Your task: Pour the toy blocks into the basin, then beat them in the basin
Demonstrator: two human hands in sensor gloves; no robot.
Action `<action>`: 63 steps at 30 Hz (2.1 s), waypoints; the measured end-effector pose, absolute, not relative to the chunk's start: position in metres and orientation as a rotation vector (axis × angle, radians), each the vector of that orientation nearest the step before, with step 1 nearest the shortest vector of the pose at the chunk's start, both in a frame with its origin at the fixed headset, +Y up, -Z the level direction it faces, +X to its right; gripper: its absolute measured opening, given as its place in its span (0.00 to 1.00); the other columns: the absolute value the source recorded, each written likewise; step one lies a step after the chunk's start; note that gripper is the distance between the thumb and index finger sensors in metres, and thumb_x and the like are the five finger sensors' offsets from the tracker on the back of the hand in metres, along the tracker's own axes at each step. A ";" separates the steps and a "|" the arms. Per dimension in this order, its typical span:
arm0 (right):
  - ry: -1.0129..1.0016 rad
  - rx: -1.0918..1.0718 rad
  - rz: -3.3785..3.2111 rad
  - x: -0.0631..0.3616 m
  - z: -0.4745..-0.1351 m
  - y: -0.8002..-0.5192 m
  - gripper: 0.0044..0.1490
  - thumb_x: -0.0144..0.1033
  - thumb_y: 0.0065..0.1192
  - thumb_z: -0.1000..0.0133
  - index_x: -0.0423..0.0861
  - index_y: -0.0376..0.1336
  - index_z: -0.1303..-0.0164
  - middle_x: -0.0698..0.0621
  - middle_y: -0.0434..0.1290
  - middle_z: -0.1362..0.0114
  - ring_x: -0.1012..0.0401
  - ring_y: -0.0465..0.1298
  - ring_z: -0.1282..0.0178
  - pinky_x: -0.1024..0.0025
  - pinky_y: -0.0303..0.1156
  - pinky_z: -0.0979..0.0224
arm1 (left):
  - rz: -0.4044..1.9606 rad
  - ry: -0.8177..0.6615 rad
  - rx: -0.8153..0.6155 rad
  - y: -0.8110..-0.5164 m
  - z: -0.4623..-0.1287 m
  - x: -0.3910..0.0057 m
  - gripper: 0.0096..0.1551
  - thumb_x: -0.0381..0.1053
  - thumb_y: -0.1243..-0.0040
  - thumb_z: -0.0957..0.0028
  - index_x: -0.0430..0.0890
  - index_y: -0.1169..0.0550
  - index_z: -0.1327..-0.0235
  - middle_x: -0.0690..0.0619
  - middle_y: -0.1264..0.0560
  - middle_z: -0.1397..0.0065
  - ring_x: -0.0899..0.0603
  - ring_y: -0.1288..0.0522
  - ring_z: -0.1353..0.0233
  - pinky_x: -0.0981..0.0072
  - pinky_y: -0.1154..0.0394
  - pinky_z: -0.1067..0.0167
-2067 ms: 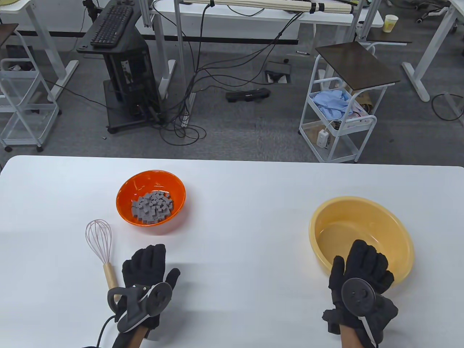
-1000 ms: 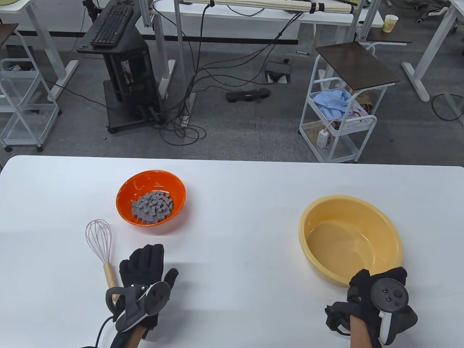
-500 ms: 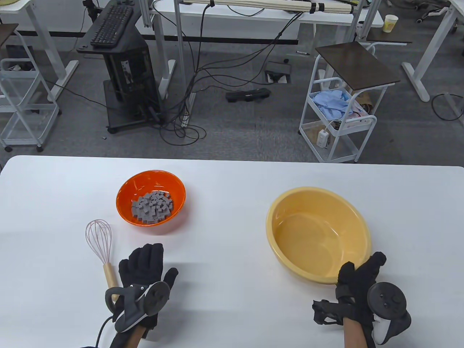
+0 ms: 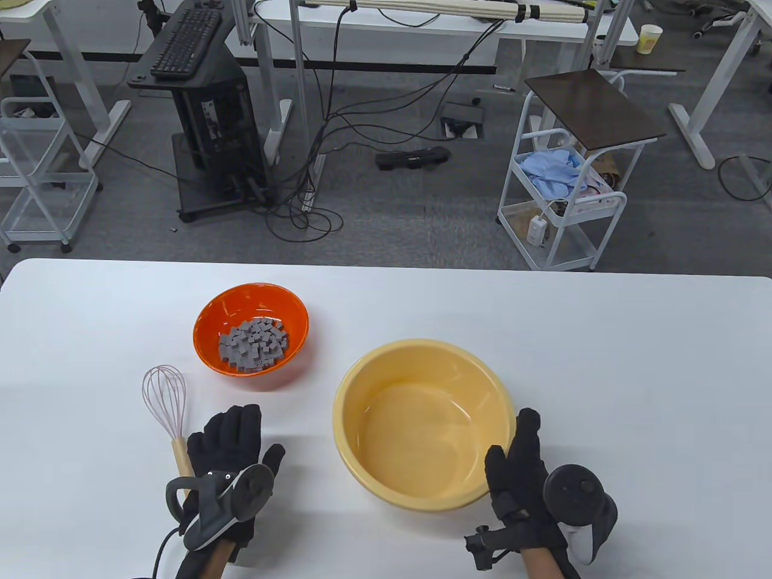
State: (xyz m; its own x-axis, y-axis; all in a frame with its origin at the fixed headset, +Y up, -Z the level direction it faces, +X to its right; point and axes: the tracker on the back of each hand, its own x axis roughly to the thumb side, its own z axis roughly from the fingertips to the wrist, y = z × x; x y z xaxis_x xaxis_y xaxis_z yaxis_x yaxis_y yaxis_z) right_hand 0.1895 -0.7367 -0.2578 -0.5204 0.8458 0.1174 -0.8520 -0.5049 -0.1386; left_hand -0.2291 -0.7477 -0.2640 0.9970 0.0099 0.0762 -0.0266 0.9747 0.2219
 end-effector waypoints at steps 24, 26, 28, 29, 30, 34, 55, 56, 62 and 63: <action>-0.029 0.148 2.116 0.182 -0.263 -0.751 0.37 0.36 0.52 0.25 0.29 0.46 0.15 0.20 0.57 0.21 0.42 0.78 0.50 0.35 0.70 0.31 | -0.001 -0.045 0.213 -0.747 -0.264 -0.231 0.39 0.55 0.50 0.30 0.34 0.44 0.16 0.29 0.42 0.15 0.23 0.39 0.18 0.18 0.41 0.31; -0.021 0.141 2.122 0.187 -0.264 -0.749 0.35 0.37 0.52 0.25 0.29 0.49 0.17 0.21 0.61 0.23 0.41 0.79 0.47 0.32 0.68 0.31 | 0.004 -0.043 0.216 -0.746 -0.264 -0.232 0.39 0.55 0.50 0.30 0.34 0.44 0.16 0.29 0.42 0.15 0.23 0.38 0.18 0.19 0.40 0.31; -0.003 0.130 2.121 0.191 -0.264 -0.747 0.35 0.37 0.51 0.25 0.29 0.49 0.16 0.21 0.60 0.22 0.38 0.77 0.44 0.30 0.66 0.30 | 0.005 -0.040 0.218 -0.746 -0.264 -0.232 0.39 0.55 0.51 0.30 0.34 0.44 0.16 0.29 0.41 0.15 0.23 0.38 0.19 0.19 0.40 0.31; -0.019 0.119 2.120 0.193 -0.264 -0.745 0.36 0.38 0.51 0.25 0.29 0.49 0.16 0.21 0.60 0.22 0.37 0.77 0.42 0.29 0.65 0.30 | 0.004 -0.038 0.220 -0.745 -0.264 -0.232 0.39 0.54 0.51 0.30 0.34 0.44 0.16 0.29 0.41 0.15 0.23 0.38 0.19 0.20 0.39 0.31; -0.053 0.110 2.130 0.196 -0.263 -0.743 0.35 0.38 0.51 0.24 0.30 0.49 0.15 0.22 0.59 0.21 0.36 0.75 0.39 0.28 0.64 0.29 | 0.004 -0.035 0.221 -0.745 -0.264 -0.233 0.39 0.55 0.51 0.30 0.34 0.43 0.16 0.29 0.41 0.16 0.23 0.38 0.19 0.20 0.39 0.31; -0.192 0.105 2.240 0.204 -0.260 -0.732 0.36 0.40 0.52 0.25 0.34 0.48 0.13 0.24 0.55 0.16 0.29 0.64 0.27 0.23 0.55 0.26 | 0.042 -0.016 0.230 -0.736 -0.262 -0.235 0.39 0.55 0.51 0.30 0.34 0.43 0.16 0.29 0.40 0.16 0.24 0.36 0.20 0.22 0.37 0.31; -0.411 0.215 2.521 0.209 -0.256 -0.721 0.39 0.43 0.52 0.26 0.38 0.44 0.11 0.27 0.46 0.11 0.26 0.48 0.17 0.18 0.41 0.25 | 0.791 0.382 -0.351 -0.727 -0.355 -0.272 0.47 0.59 0.58 0.25 0.20 0.50 0.19 0.23 0.32 0.25 0.32 0.22 0.32 0.34 0.27 0.36; -0.412 0.224 2.525 0.208 -0.256 -0.721 0.39 0.43 0.52 0.26 0.38 0.44 0.11 0.27 0.46 0.11 0.26 0.49 0.18 0.18 0.41 0.25 | 0.804 0.414 -0.357 -0.729 -0.359 -0.274 0.48 0.59 0.58 0.25 0.20 0.50 0.20 0.23 0.32 0.26 0.33 0.21 0.33 0.35 0.26 0.37; -0.407 0.248 2.532 0.206 -0.256 -0.722 0.39 0.43 0.52 0.26 0.38 0.44 0.12 0.27 0.47 0.11 0.26 0.49 0.17 0.18 0.41 0.25 | 0.832 0.527 -0.358 -0.737 -0.378 -0.283 0.49 0.59 0.58 0.25 0.17 0.50 0.22 0.24 0.29 0.29 0.39 0.18 0.39 0.41 0.23 0.40; -0.409 0.251 2.531 0.205 -0.256 -0.722 0.39 0.43 0.52 0.26 0.38 0.44 0.12 0.27 0.47 0.11 0.26 0.49 0.18 0.18 0.41 0.25 | 0.833 0.542 -0.365 -0.739 -0.381 -0.285 0.49 0.59 0.58 0.25 0.16 0.51 0.22 0.24 0.28 0.29 0.40 0.17 0.40 0.42 0.22 0.41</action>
